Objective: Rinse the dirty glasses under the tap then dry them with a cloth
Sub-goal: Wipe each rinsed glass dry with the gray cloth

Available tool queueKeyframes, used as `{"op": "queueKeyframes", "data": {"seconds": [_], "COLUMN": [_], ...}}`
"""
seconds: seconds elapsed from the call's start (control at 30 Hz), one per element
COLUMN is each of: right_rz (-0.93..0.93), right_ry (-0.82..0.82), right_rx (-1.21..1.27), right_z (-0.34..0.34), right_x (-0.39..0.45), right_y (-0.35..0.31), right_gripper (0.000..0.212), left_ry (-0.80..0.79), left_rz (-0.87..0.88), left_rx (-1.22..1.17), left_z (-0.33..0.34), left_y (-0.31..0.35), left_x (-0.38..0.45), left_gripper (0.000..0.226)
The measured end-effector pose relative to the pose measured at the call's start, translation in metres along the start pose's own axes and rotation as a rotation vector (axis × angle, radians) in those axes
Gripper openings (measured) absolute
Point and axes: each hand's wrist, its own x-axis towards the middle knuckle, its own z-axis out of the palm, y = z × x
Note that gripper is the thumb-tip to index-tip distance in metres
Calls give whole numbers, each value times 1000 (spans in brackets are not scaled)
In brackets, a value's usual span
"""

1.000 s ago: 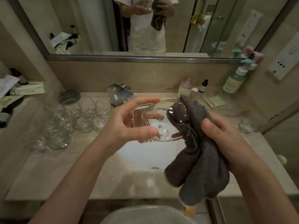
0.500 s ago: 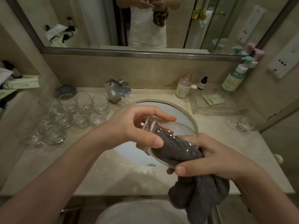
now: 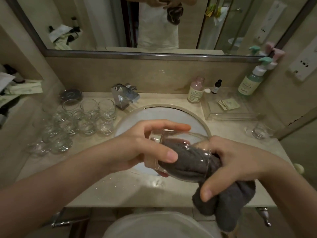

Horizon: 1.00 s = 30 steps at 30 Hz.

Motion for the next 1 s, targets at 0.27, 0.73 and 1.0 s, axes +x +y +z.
{"op": "queueKeyframes", "data": {"seconds": [0.27, 0.73, 1.0], "right_rz": [12, -62, 27], "right_ry": [-15, -183, -187], "right_rx": [101, 449, 507], "right_z": [-5, -10, -5], "right_x": [-3, -8, -6], "right_y": [23, 43, 39], "right_gripper": [46, 74, 59], "left_ry": [7, 116, 132], "left_rz": [155, -1, -91], "left_rx": [387, 19, -107], "left_z": [11, 10, 21], "left_y": [4, -7, -6], "left_x": [-10, 1, 2], "left_gripper": [69, 61, 63]}}
